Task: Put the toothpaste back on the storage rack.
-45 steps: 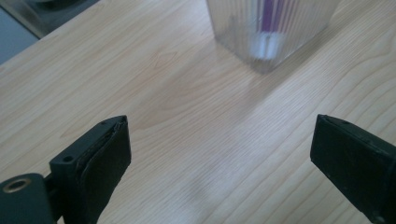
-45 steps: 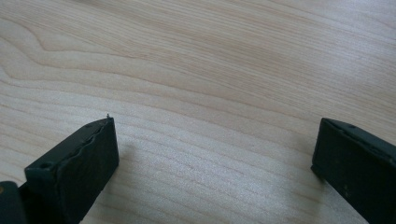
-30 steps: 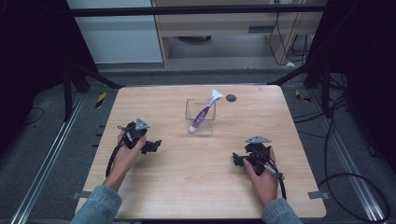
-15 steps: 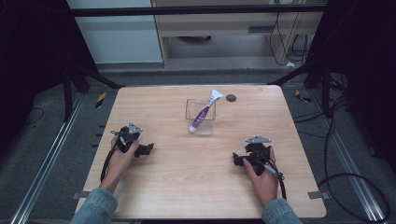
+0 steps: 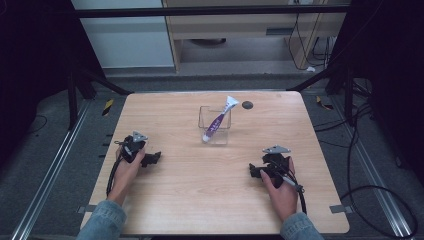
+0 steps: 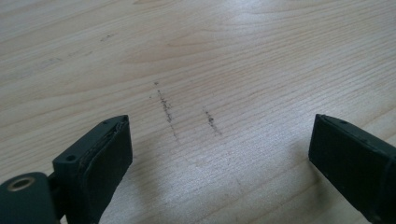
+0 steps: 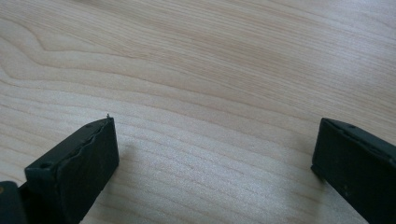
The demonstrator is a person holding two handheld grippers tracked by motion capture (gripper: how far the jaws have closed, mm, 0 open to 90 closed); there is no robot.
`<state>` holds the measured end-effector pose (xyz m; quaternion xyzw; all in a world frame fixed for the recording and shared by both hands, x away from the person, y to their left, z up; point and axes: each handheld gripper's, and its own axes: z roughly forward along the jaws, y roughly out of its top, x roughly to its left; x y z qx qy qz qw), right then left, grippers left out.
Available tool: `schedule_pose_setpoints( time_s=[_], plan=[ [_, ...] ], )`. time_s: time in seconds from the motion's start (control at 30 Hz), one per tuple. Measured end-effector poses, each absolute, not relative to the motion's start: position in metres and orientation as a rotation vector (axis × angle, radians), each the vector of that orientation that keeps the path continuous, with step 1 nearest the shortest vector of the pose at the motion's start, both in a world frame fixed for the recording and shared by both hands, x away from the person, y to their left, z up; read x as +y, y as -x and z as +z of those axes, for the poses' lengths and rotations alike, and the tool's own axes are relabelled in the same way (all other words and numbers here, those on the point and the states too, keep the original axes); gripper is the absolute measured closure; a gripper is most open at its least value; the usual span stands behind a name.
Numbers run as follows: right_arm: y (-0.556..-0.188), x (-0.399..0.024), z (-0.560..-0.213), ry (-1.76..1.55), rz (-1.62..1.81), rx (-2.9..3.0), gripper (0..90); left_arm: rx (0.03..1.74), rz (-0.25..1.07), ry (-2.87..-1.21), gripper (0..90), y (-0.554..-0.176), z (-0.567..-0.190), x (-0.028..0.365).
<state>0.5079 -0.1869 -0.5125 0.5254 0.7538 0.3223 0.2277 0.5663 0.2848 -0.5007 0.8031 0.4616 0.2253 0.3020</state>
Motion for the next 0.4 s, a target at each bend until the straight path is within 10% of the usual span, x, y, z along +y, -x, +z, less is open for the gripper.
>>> schedule_pose_setpoints(
  time_s=[0.4],
  plan=[
    [-0.5078, -0.1867, -0.5125, -1.447, 0.886, 2.074, 0.8, 1.265, 0.557, -2.064, 0.1, -0.5659, -0.5073, 0.2865]
  ],
)
